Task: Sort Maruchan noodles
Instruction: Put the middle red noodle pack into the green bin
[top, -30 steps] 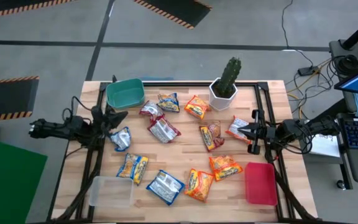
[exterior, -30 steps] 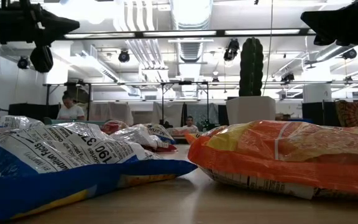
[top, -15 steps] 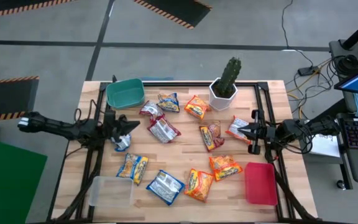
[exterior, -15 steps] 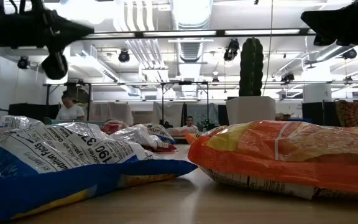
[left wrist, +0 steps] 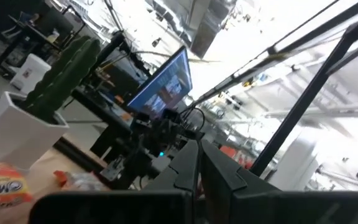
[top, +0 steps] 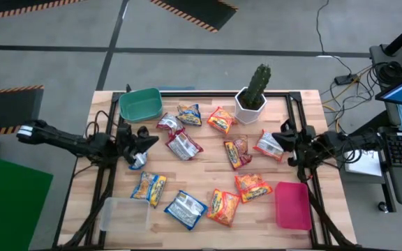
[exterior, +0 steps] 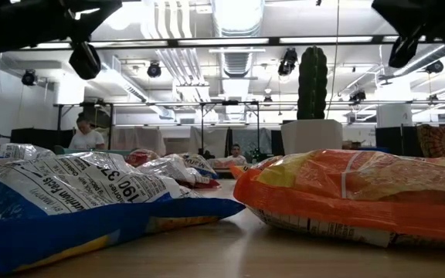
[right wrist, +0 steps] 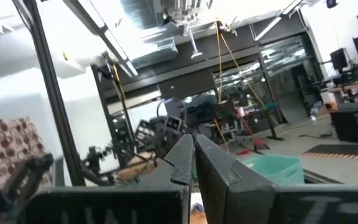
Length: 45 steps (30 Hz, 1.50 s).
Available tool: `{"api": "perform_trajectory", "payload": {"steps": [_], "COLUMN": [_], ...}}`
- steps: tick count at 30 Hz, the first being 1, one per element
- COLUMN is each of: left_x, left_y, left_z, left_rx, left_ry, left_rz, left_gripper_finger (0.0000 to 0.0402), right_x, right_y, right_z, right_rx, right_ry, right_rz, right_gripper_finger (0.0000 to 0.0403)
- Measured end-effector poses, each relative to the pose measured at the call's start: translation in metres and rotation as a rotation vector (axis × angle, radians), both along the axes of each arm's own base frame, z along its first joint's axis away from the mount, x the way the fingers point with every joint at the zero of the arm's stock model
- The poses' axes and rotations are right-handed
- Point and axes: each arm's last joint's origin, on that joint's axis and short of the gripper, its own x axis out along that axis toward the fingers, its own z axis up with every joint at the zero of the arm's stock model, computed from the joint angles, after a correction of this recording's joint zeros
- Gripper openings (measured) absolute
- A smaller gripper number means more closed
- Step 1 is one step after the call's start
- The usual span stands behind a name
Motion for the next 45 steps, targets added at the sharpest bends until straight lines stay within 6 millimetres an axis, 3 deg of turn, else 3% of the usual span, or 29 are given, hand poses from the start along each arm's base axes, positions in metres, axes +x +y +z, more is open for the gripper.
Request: {"api": "perform_trajectory", "payload": {"steps": [9, 17, 26, 32, 39, 45], "left_x": [0.002, 0.004, 0.041, 0.079, 0.108, 0.124], "left_y": [0.001, 0.004, -0.005, -0.012, -0.015, -0.018], "left_z": [0.003, 0.004, 0.039, 0.056, 0.066, 0.053], "left_rx": [-0.024, -0.083, 0.018, 0.153, 0.249, 0.311], "left_ry": [-0.047, -0.049, -0.023, 0.245, 0.831, 1.198], "left_rz": [0.047, 0.133, 0.092, 0.111, 0.083, 0.066], "left_gripper_finger": [0.0000, 0.0000, 0.0000, 0.0000, 0.0000, 0.0000], "right_x": [0.016, 0.057, 0.077, 0.081, 0.081, 0.082], "right_y": [0.001, 0.009, 0.008, 0.009, 0.009, 0.009], "right_z": [0.041, 0.058, 0.067, 0.071, 0.076, 0.076], "right_rx": [0.069, 0.016, -0.066, -0.090, -0.139, -0.209], "right_ry": [0.043, 0.312, 0.455, 0.462, 0.462, 0.485], "right_rz": [-0.045, -0.082, -0.295, -0.312, -0.321, -0.334], "right_gripper_finger": [0.0009, 0.0009, 0.0009, 0.0009, 0.0009, 0.0009]}}
